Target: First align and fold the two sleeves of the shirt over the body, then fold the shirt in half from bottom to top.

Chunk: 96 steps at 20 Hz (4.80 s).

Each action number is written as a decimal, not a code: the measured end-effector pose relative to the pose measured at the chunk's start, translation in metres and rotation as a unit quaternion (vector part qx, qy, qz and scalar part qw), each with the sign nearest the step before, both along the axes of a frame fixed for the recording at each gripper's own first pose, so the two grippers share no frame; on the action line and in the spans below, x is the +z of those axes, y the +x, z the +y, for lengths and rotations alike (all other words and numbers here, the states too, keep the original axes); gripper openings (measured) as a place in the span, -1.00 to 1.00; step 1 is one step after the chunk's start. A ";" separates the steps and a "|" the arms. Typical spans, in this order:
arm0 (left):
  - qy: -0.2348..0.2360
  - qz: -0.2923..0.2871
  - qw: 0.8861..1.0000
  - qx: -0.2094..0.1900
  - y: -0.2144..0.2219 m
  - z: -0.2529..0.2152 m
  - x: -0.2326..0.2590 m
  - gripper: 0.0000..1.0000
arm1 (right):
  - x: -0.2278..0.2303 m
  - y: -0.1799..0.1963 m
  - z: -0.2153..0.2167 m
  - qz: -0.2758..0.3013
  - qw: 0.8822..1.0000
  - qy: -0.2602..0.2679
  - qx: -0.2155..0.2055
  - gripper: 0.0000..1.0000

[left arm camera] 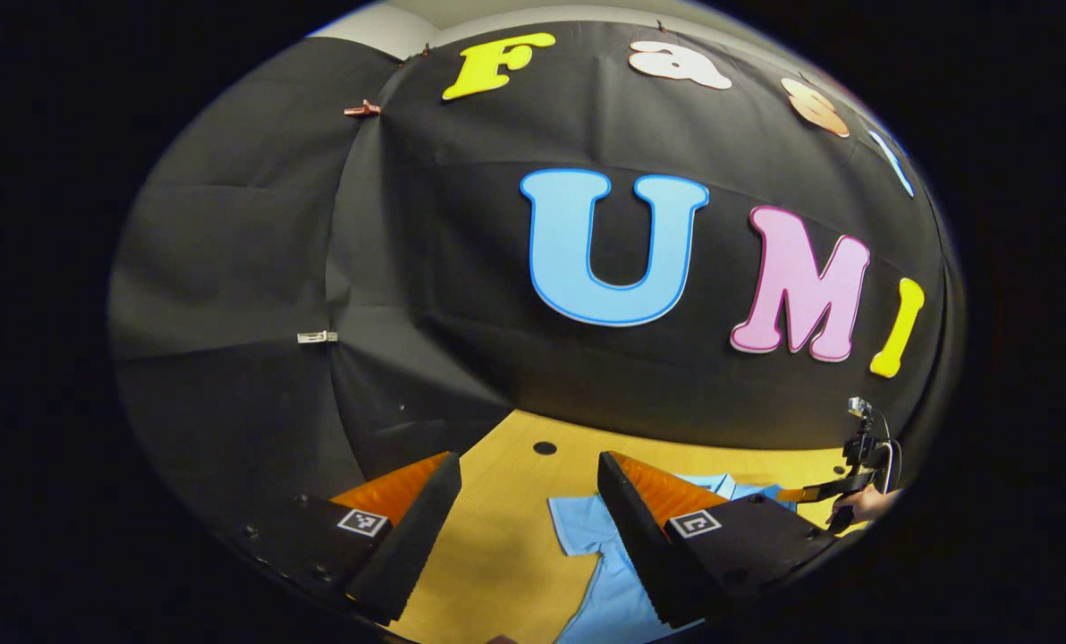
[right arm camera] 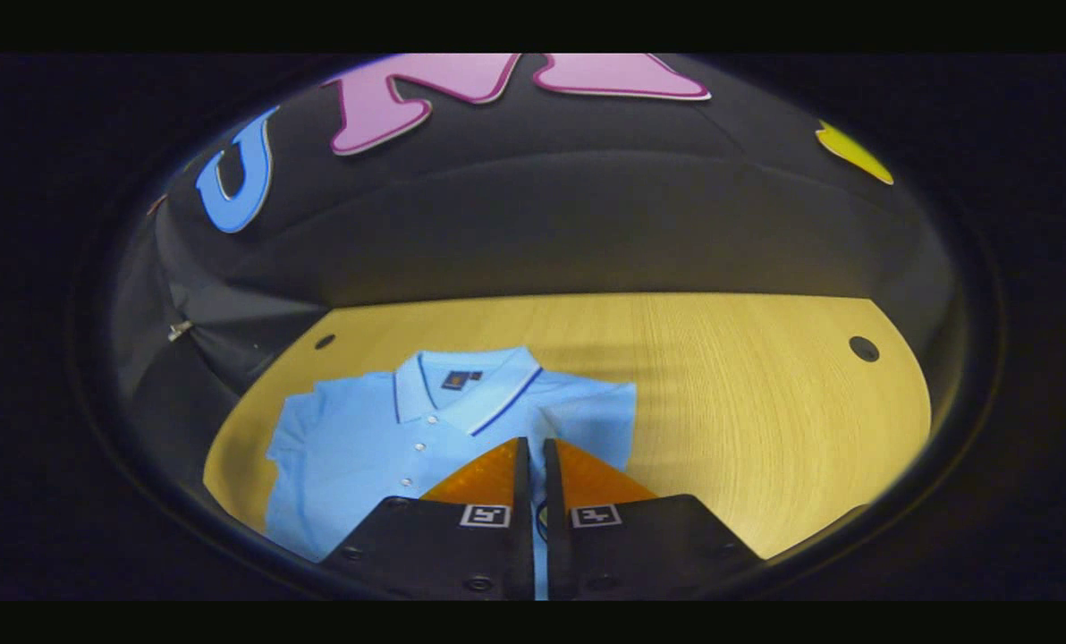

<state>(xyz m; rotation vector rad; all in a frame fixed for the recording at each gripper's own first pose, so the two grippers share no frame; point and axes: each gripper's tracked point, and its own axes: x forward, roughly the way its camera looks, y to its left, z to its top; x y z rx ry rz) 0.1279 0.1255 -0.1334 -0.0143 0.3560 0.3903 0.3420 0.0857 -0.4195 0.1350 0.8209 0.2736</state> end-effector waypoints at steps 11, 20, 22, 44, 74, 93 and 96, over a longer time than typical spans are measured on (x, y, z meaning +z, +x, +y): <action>-0.063 0.061 0.996 -0.026 0.062 0.010 -0.098 0.97 | 0.040 -0.034 0.010 -0.010 0.997 0.070 0.001 0.83; -0.083 0.206 0.975 -0.025 0.168 0.032 -0.242 0.98 | 0.099 -0.103 -0.086 -0.044 0.998 0.043 -0.034 0.96; -0.079 0.254 0.963 -0.030 0.176 0.029 -0.277 0.97 | 0.097 -0.117 -0.111 -0.038 0.997 0.039 -0.062 0.95; -0.139 0.235 0.931 -0.242 0.207 -0.113 -0.258 -0.88 | 0.062 -0.162 -0.144 0.020 0.986 0.098 -0.137 0.96; -0.226 0.458 0.834 -0.210 -0.194 -0.107 -0.287 0.94 | 0.013 -0.385 -0.088 0.150 0.985 0.066 -0.047 0.96; -0.221 0.471 0.815 -0.257 -0.204 -0.136 -0.298 0.22 | -0.021 -0.411 -0.058 0.248 0.965 0.040 -0.074 0.35; -0.247 0.460 0.817 -0.245 -0.200 -0.138 -0.303 -0.15 | -0.022 -0.409 -0.062 0.263 0.959 0.055 -0.087 -0.80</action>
